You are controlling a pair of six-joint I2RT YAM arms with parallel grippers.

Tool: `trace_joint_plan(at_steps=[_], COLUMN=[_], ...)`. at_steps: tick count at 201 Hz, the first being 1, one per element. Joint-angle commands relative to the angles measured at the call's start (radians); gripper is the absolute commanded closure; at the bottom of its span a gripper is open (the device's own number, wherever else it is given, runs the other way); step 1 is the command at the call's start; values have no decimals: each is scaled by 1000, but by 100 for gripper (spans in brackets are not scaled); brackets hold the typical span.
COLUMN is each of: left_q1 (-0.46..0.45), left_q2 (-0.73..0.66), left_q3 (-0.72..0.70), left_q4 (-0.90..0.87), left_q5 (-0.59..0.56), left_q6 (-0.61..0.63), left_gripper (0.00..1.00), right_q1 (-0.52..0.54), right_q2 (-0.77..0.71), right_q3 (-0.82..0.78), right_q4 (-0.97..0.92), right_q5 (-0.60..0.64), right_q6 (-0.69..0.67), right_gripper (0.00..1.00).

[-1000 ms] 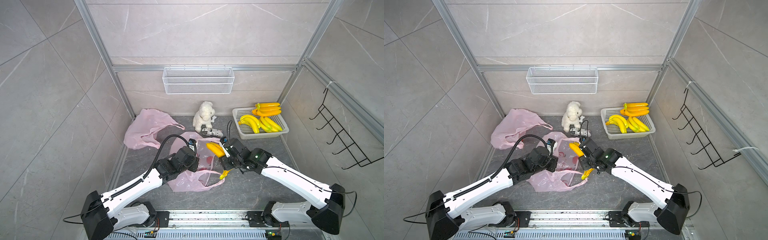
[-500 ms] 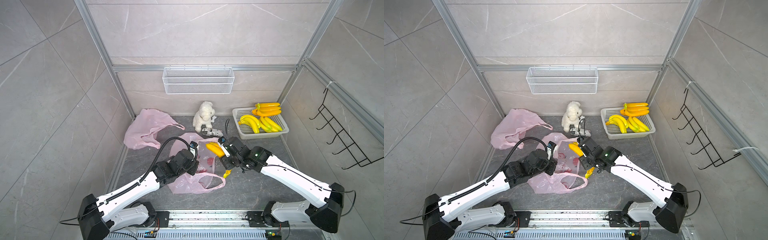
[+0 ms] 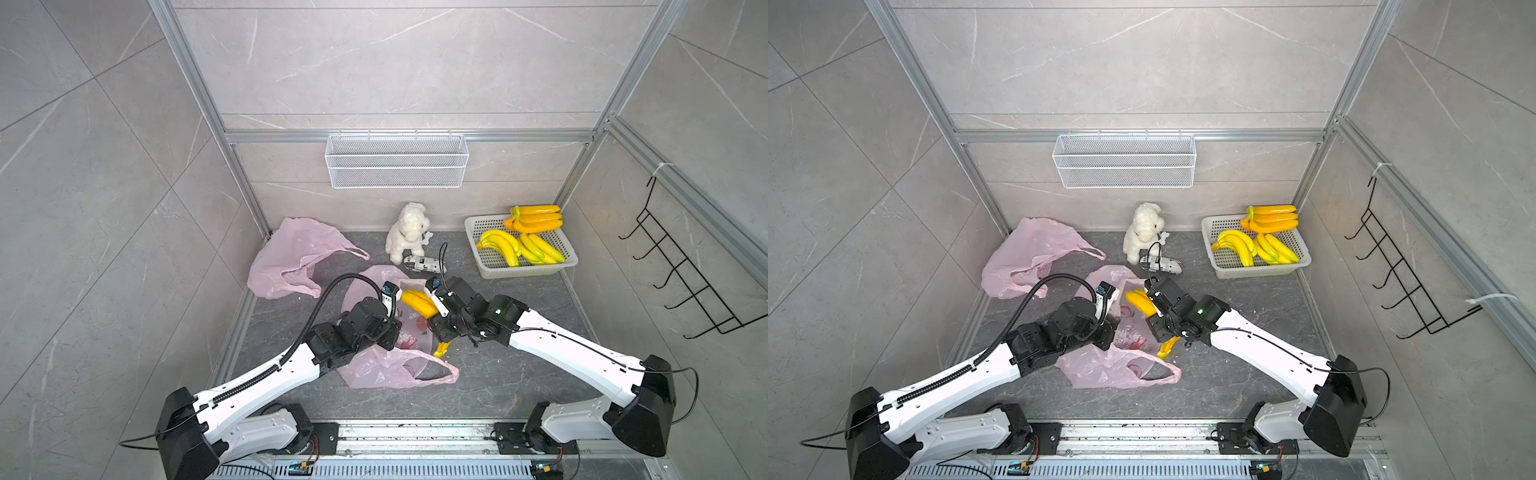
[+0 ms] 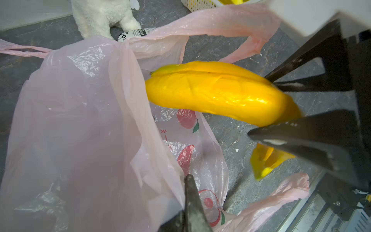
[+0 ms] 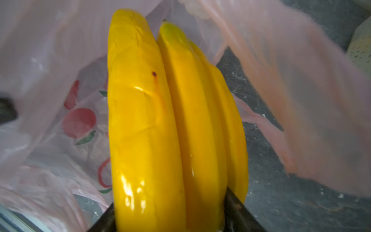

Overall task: Place the banana into a plastic bag & tie a knot
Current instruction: Place the banana into the plastic bag.

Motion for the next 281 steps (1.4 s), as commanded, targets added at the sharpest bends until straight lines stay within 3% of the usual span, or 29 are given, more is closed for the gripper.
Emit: trace_joint_plan(at_steps=[1,50,102,130,159,175,225,229,235,238,281], left_q1=[-43,-92,-91,-91,-88,-88,-86,-86,-86,-84,-71], left_q2=[33,30,-53,-141,-252,-297,-371,-375,-378,-379,-370], left_q3=[57,60,-79,-160,-280,-338,-385,-386,-387,-387,-392], left_q4=[95,182,365,375,446,495,460,456,447,443,429], left_q5=[15,-55,-44,-112,-106,-101,-152,-157,-170,-175,-200], left_q6=[-38,-110,-155,-163,-183,-199,-212,-213,-214,-214,-222], left_gripper=[100,100,100,100,100,100,100,100,100,100,100], right_q1=[7,5,0,-6,-8,-8,-20,-22,-26,-29,-79], right_q2=[46,143,161,178,216,245,203,193,174,163,73], right_q3=[10,50,-15,-47,-109,-114,-111,-110,-111,-114,-155], right_q4=[101,141,356,368,460,499,467,453,439,434,393], right_q5=[-59,-23,-173,-171,-230,-253,-239,-236,-234,-235,-282], right_q6=[104,217,315,357,396,418,391,384,371,367,343], right_gripper=[88,88,86,85,80,72,33,27,6,1,0])
